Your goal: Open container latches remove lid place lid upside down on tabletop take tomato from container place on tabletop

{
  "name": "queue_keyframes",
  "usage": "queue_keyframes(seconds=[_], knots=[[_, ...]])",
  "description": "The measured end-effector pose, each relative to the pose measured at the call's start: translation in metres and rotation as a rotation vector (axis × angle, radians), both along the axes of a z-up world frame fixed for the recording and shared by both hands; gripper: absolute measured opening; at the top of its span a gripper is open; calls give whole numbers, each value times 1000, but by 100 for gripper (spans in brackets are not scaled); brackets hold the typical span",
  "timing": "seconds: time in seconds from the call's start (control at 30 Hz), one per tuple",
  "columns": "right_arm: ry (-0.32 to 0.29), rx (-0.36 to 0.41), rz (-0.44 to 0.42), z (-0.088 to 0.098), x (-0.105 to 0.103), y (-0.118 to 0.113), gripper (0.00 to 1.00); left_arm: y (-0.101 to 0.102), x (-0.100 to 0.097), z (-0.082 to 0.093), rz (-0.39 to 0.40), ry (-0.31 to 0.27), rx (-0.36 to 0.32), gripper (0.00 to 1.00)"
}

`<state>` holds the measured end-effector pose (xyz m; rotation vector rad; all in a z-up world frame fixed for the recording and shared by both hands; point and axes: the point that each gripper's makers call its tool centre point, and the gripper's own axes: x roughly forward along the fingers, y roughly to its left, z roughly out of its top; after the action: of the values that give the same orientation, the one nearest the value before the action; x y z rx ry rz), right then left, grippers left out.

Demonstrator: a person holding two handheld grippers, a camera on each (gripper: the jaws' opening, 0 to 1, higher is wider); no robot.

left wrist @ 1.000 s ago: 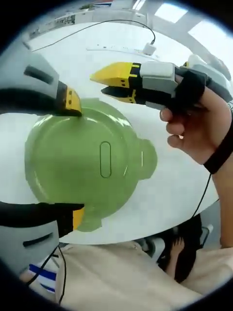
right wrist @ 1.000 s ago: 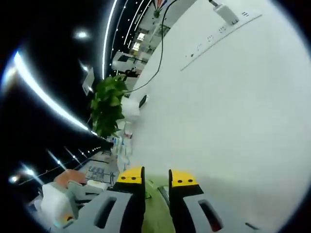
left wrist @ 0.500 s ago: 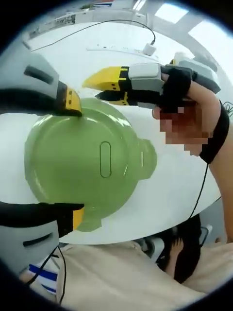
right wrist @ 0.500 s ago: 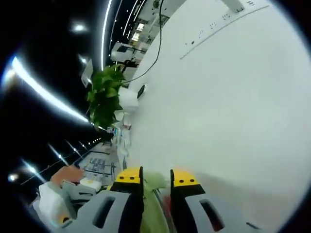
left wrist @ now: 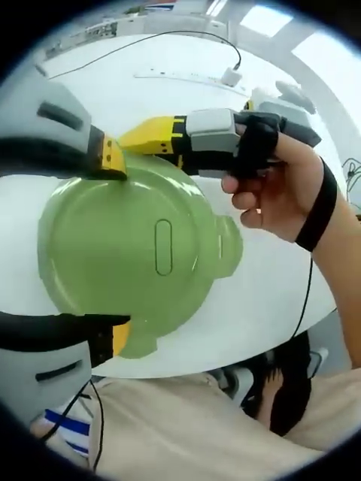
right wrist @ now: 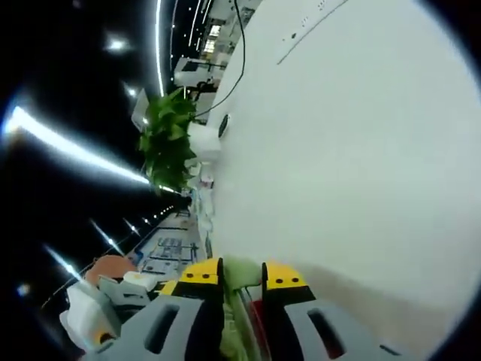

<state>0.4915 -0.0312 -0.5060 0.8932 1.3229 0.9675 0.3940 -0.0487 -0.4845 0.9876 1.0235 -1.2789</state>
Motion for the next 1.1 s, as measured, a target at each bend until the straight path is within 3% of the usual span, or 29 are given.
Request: queue_keyframes(seconds=[0.13,0.17,0.4,0.63,0.83,1.03,1.07,1.1], knots=[[36,24,11,1,-9,2,14,0,3,0,-2,0,6,65],[70,35,18,2,-12,3,14,0,3,0,-2,0,6,65],[115,68,33,-2,-1,2,13,1,4,-1,-3,-1,-4,65],[179,109,-8,-4,8,0,11,1,5,-1,-3,-1,-9,65],[177,116,-20,-4,12,-1,9,2,7,-2,-4,-1,-14,65],[75,110,-29,0,5,2,6,2,10,-2,-5,0,-9,64],[72,100,-52,0,6,1,0,2,10,-3,-7,0,-5,64],[73,175,-73,21,13,0,0,4,10,-3,-16,-3,7,64]])
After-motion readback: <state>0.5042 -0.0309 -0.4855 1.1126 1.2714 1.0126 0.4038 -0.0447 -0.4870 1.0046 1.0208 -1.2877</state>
